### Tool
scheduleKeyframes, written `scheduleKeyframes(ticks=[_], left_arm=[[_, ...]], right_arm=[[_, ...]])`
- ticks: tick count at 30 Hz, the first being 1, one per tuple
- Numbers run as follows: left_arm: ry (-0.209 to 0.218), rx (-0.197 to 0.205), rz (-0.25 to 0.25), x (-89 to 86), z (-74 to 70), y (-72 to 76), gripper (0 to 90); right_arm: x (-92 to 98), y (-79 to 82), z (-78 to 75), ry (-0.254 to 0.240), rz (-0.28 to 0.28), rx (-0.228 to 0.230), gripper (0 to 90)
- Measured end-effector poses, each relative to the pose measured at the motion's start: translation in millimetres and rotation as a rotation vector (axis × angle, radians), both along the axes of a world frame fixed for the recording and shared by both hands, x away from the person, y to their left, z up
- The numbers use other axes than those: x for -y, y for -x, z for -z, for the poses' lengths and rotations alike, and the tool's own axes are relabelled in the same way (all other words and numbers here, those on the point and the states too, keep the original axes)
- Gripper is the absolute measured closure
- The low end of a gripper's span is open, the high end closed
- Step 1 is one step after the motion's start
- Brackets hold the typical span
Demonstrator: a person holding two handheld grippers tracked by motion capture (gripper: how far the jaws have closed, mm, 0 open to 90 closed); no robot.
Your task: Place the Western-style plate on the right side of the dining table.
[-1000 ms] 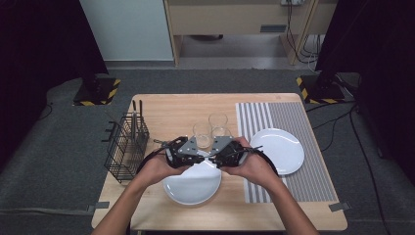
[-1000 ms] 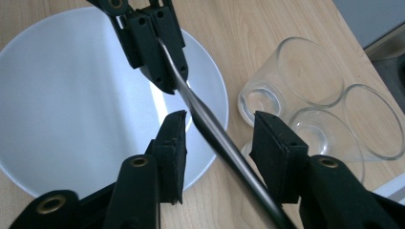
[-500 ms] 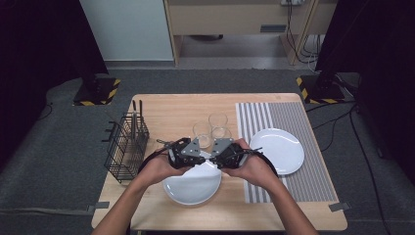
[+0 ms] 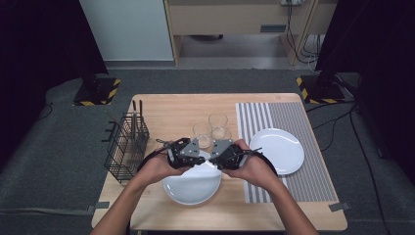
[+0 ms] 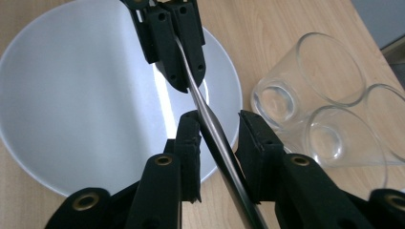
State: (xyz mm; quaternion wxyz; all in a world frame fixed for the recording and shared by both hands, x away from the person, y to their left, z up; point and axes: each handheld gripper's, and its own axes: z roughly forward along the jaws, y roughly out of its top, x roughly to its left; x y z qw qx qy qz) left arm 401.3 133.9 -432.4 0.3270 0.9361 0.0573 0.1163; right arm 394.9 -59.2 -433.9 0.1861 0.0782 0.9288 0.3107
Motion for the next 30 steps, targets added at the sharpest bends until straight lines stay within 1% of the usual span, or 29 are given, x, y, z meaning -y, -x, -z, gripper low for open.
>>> scheduleKeyframes(ticks=[3, 10, 12, 13, 15, 17, 19, 21, 24, 25, 30], left_arm=[[-0.002, -0.001, 0.007, -1.9, 1.9, -1.0, 86.7], [-0.012, 0.002, 0.009, -3.5, 3.0, -1.8, 85.0], [-0.015, -0.006, 0.012, -4.4, 3.4, -2.4, 84.8], [-0.020, -0.009, 0.013, -4.3, 4.4, -3.0, 84.6], [-0.026, -0.007, 0.012, -3.9, 4.8, -3.2, 84.4], [-0.035, -0.007, 0.013, -2.6, 5.9, -3.3, 83.9], [-0.039, -0.016, 0.012, -2.0, 6.9, -4.2, 83.6], [-0.037, -0.024, 0.013, -1.5, 7.7, -4.7, 83.7], [-0.034, -0.023, 0.010, -1.7, 8.0, -4.7, 82.9], [-0.031, -0.021, 0.011, -2.9, 8.4, -4.8, 82.3], [-0.023, -0.022, 0.001, -4.1, 10.4, -5.1, 80.3]], right_arm=[[-2.1, 1.2, 1.6, 0.007, -0.015, -0.002, 73.4], [-6.1, 5.0, 4.8, 0.022, -0.033, 0.015, 76.9], [-7.2, 5.5, 5.3, 0.024, -0.038, 0.016, 77.2], [-8.2, 5.2, 5.8, 0.031, -0.038, 0.006, 77.7], [-8.7, 5.2, 6.4, 0.033, -0.037, 0.001, 78.0], [-9.6, 4.8, 7.7, 0.037, -0.028, -0.028, 78.7], [-10.4, 4.9, 9.2, 0.046, -0.026, -0.032, 79.0], [-10.2, 4.3, 10.9, 0.045, -0.025, -0.036, 78.9], [-9.8, 4.4, 11.5, 0.042, -0.027, -0.035, 79.5], [-9.4, 4.6, 12.1, 0.035, -0.032, -0.048, 80.4], [-10.8, 4.9, 13.7, 0.033, -0.029, -0.057, 81.3]])
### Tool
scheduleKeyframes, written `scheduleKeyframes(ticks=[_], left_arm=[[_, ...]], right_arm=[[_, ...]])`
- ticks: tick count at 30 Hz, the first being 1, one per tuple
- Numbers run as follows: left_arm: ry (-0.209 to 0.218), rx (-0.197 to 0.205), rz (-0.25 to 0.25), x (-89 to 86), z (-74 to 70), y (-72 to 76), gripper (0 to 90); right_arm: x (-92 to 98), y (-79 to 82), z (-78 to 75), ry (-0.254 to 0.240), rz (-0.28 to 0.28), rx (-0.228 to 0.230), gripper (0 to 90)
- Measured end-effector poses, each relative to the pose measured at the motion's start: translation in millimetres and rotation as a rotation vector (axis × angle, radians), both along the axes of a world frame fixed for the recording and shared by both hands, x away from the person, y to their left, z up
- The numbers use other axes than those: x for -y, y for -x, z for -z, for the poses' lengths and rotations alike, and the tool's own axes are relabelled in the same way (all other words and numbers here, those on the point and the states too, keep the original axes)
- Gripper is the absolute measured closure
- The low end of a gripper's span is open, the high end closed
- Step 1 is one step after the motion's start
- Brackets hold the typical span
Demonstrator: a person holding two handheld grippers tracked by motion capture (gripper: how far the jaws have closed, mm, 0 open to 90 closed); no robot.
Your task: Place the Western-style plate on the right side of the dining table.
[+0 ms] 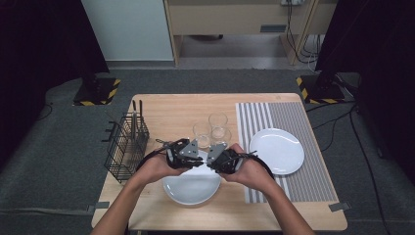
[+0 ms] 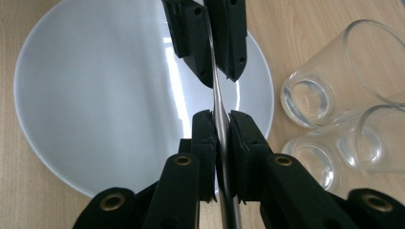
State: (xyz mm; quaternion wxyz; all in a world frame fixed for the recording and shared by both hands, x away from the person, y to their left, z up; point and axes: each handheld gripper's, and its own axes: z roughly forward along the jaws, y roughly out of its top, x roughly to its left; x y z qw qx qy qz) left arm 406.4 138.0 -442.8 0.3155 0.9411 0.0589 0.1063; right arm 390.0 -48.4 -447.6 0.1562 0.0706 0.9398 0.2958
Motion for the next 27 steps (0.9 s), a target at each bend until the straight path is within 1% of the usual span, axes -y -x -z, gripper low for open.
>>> scheduleKeyframes(ticks=[4, 5, 10, 16, 18, 19, 22, 23, 26, 27], left_arm=[[-0.003, 0.002, 0.002, -0.6, 1.0, 0.6, 79.6], [-0.007, -0.001, 0.004, -0.5, 1.5, 0.7, 79.5], [-0.012, -0.009, 0.002, -0.2, 2.8, 0.2, 78.3], [-0.016, -0.009, 0.007, -0.3, 4.4, 1.3, 76.9], [-0.021, -0.014, 0.012, -0.6, 4.6, 1.0, 76.4], [-0.023, -0.017, 0.010, -0.4, 4.9, 1.0, 76.2], [-0.023, -0.015, 0.008, -0.6, 5.3, 1.0, 73.9], [-0.014, -0.007, 0.004, -2.0, 4.9, 1.2, 73.4], [-0.014, -0.006, 0.001, -2.3, 4.6, 1.3, 73.3], [-0.025, -0.010, 0.004, -1.5, 5.1, 1.5, 73.5]], right_arm=[[-1.2, 1.1, 2.0, -0.003, 0.001, -0.018, 82.1], [-0.9, 1.6, 2.8, -0.010, 0.004, -0.025, 82.1], [-0.5, 2.0, 5.5, -0.018, 0.001, -0.027, 82.5], [0.7, 2.6, 8.6, -0.037, 0.003, -0.044, 82.7], [1.4, 3.1, 9.9, -0.047, 0.005, -0.057, 82.8], [1.4, 3.1, 10.3, -0.045, 0.005, -0.056, 82.8], [1.5, 2.8, 10.8, -0.045, 0.005, -0.065, 82.8], [2.1, 2.4, 11.2, -0.047, 0.012, -0.068, 82.9], [3.5, 1.4, 11.3, -0.054, 0.013, -0.074, 82.8], [3.6, 0.9, 12.0, -0.055, 0.008, -0.076, 82.8]])
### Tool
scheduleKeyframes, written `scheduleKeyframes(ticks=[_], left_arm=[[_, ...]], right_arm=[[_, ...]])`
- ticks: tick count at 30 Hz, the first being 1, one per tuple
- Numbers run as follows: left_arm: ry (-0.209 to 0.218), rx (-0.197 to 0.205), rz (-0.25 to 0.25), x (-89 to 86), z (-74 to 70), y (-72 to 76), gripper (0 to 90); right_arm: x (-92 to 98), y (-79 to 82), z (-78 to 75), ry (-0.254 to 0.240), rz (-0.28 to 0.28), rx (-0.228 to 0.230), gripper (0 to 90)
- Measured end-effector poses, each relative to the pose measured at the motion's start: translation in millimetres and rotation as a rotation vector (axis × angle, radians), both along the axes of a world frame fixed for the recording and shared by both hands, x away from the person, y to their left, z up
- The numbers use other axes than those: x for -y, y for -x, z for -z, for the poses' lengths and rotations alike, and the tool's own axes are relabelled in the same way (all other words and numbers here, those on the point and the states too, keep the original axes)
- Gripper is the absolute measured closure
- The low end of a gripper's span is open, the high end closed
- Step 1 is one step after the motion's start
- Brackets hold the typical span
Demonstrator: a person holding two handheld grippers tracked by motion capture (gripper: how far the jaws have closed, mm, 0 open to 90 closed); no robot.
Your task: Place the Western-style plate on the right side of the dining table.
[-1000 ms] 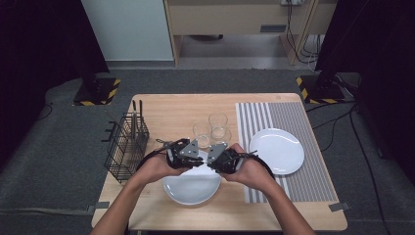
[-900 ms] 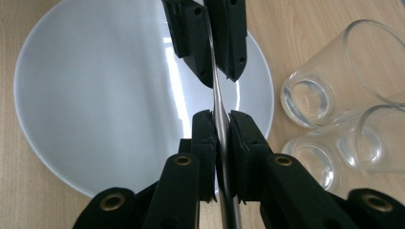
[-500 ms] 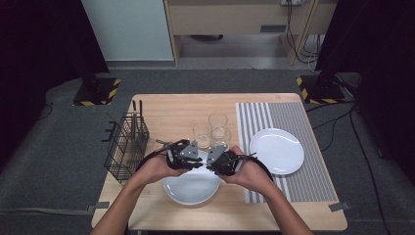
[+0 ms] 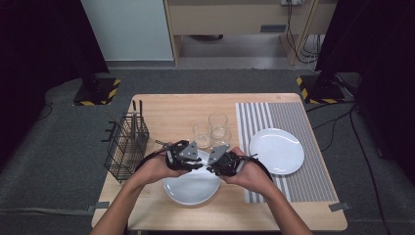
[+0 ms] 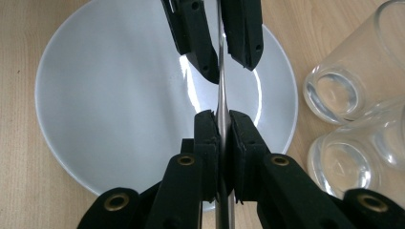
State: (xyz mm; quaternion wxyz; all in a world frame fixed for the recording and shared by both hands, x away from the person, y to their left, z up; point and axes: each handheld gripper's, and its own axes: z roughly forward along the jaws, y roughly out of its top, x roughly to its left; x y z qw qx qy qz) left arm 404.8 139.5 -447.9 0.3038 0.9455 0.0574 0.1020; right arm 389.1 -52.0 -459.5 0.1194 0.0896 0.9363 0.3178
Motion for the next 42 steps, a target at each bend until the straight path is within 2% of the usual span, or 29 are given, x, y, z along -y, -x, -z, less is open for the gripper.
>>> scheduleKeyframes(ticks=[8, 10, 13, 14, 15, 18, 19, 20, 21, 23, 24, 27, 32, 34, 38, 42], left_arm=[[0.021, 0.013, -0.032, -2.0, 0.7, -1.6, 68.3], [0.023, -0.006, -0.045, -2.8, 2.0, -2.0, 64.4], [0.043, 0.001, -0.055, -3.6, 3.4, -1.7, 60.2], [0.062, 0.014, -0.073, -4.4, 3.6, -2.2, 56.2], [0.071, 0.023, -0.087, -5.2, 3.4, -2.5, 47.8], [0.110, 0.050, -0.097, -8.7, 2.1, -2.1, 42.9], [0.134, 0.059, -0.110, -10.0, 1.0, -1.7, 38.4], [0.163, 0.060, -0.132, -12.2, -1.1, -1.4, 29.1], [0.163, 0.060, -0.132, -12.2, -1.1, -1.4, 27.3], [0.195, 0.067, -0.154, -14.5, -2.1, 0.0, 24.7], [0.212, 0.084, -0.176, -16.5, -1.9, 1.6, 15.7], [0.230, 0.091, -0.198, -18.3, -2.0, 2.5, 8.3], [0.284, 0.093, -0.245, -22.6, 1.2, 4.8, 4.6], [0.325, 0.061, -0.273, -24.2, 3.9, 4.8, 4.5], [0.331, 0.079, -0.300, -25.2, 5.1, 4.5, 3.8], [0.355, 0.105, -0.311, -27.0, 1.3, 4.7, 3.7]], right_arm=[[2.1, -2.0, 0.3, -0.002, 0.012, -0.011, 82.9], [4.4, -2.5, 0.4, -0.003, 0.018, -0.025, 82.9], [5.9, -2.7, 0.8, -0.001, 0.021, -0.027, 82.9], [6.1, -2.3, 1.0, -0.002, 0.025, -0.029, 82.9], [6.8, -2.3, 1.2, -0.002, 0.027, -0.029, 82.9], [8.1, -2.7, 1.8, 0.006, 0.032, -0.030, 82.9], [8.9, -3.3, 2.3, 0.008, 0.032, -0.030, 82.9], [10.6, -4.2, 3.1, 0.007, 0.039, -0.032, 82.9], [10.6, -4.2, 3.1, 0.007, 0.039, -0.032, 82.9], [12.6, -5.4, 4.3, 0.006, 0.050, -0.034, 82.9], [15.2, -6.6, 5.6, 0.008, 0.064, -0.037, 82.9], [17.4, -8.0, 6.3, 0.008, 0.070, -0.037, 82.9], [23.4, -12.1, 8.4, 0.002, 0.101, -0.046, 82.9], [25.7, -13.1, 8.9, -0.007, 0.106, -0.049, 82.9], [28.9, -14.3, 9.4, -0.007, 0.117, -0.050, 82.9], [31.6, -14.7, 9.5, -0.005, 0.126, -0.055, 82.9]])
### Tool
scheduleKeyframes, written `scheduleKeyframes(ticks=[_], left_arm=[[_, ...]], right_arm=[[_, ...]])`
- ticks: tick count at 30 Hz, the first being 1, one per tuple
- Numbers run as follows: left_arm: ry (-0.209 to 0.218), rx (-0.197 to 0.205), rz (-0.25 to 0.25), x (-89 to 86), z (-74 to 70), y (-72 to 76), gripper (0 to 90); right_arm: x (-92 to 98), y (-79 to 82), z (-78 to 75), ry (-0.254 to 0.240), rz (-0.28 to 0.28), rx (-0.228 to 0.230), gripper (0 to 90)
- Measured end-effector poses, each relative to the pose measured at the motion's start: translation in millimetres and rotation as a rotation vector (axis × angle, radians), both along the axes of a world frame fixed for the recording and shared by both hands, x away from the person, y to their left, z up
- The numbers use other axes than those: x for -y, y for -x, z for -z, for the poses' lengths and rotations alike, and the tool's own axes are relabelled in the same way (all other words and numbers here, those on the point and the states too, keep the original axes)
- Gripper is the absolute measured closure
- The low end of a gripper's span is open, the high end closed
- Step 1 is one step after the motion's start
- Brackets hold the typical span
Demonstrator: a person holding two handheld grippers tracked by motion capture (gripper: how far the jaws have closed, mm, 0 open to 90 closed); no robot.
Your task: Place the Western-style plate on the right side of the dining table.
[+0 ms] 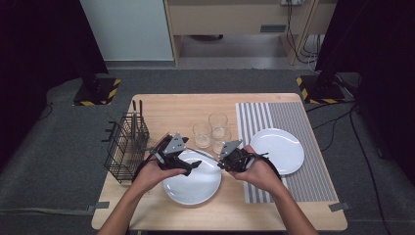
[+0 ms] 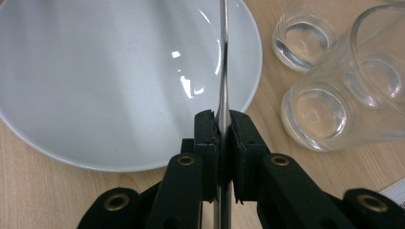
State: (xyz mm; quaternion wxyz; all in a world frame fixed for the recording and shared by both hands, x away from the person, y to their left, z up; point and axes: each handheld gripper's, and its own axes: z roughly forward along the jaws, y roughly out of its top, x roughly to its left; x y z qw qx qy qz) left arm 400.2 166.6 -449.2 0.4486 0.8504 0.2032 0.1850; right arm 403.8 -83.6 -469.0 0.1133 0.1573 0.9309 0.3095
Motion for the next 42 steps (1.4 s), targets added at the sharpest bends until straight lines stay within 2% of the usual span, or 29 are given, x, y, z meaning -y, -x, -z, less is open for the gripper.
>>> scheduleKeyframes(ticks=[6, 10, 17, 24, 31, 42], left_arm=[[0.025, 0.017, -0.031, -3.7, -3.1, -0.9, 3.5], [0.020, 0.001, -0.039, -5.5, -2.4, -1.2, 3.1], [0.022, 0.011, -0.048, -4.8, -3.2, 0.5, 2.8], [-0.005, 0.012, -0.057, -3.3, -0.6, 3.0, 2.8], [-0.012, 0.013, -0.061, -0.1, 1.0, 4.5, 2.8], [-0.057, 0.028, -0.064, 7.2, 7.0, 10.6, 3.0]], right_arm=[[5.0, -0.8, 0.8, -0.001, 0.012, 0.000, 82.9], [12.2, -1.7, 0.4, -0.006, 0.028, 0.000, 82.8], [22.7, -1.0, -4.9, -0.024, 0.049, 0.010, 82.8], [35.9, 3.4, -14.6, -0.045, 0.069, 0.026, 82.8], [46.3, 5.4, -20.8, -0.059, 0.091, 0.033, 82.8], [63.1, 3.6, -27.7, -0.085, 0.160, 0.035, 82.8]])
